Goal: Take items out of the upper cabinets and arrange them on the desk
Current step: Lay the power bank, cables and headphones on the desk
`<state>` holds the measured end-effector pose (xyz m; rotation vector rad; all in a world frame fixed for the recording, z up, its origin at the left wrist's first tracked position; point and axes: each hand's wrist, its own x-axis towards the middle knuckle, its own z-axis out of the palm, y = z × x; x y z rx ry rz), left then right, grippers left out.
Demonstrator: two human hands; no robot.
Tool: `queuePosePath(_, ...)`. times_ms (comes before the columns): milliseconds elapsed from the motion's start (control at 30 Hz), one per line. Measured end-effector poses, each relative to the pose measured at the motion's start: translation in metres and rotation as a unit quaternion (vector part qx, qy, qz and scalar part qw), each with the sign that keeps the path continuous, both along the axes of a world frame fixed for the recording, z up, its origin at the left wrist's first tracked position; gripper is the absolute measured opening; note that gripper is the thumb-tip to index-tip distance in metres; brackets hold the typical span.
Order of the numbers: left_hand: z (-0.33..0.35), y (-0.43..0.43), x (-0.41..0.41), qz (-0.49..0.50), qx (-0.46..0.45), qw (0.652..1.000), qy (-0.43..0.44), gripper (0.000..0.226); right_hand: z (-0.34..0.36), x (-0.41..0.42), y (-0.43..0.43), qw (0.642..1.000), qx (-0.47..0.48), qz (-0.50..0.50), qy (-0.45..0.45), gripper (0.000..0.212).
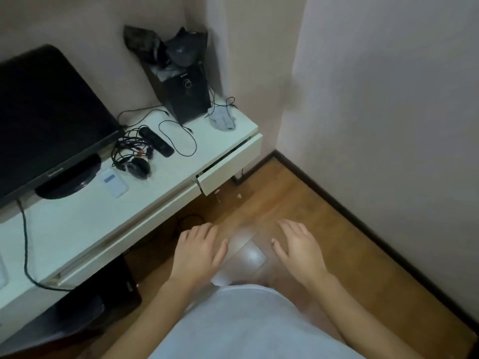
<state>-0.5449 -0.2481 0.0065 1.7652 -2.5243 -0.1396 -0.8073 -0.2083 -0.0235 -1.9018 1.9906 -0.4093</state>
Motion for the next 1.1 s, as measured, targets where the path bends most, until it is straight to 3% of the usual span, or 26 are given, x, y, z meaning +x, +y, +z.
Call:
queuePosePath(300, -0.006, -0.042, 0.013, 0.059, 0.018, 0.998, -0.013, 0.047, 0.01, 0.014, -0.102, 0.998, -0.019, 0.058, -0.009, 0.051)
queuePosePath(600, -0.012, -0.156, -0.028, -0.022, 0.061, 0.997, 0.033, 0.054, 0.014, -0.021, -0.135, 1.0, -0.01, -0.007, 0.019, 0.057)
queuePosePath(800, 0.004, -0.214, -0.052, -0.046, 0.007, 0.998, 0.044, 0.047, 0.019, -0.055, -0.158, 0.999, 0.001, -0.022, 0.033, 0.051)
queuePosePath(1100, 0.046, -0.256, -0.059, 0.075, -0.012, 0.996, 0.053, 0.058, 0.064, -0.062, -0.295, 0.991, -0.019, 0.127, 0.044, 0.053)
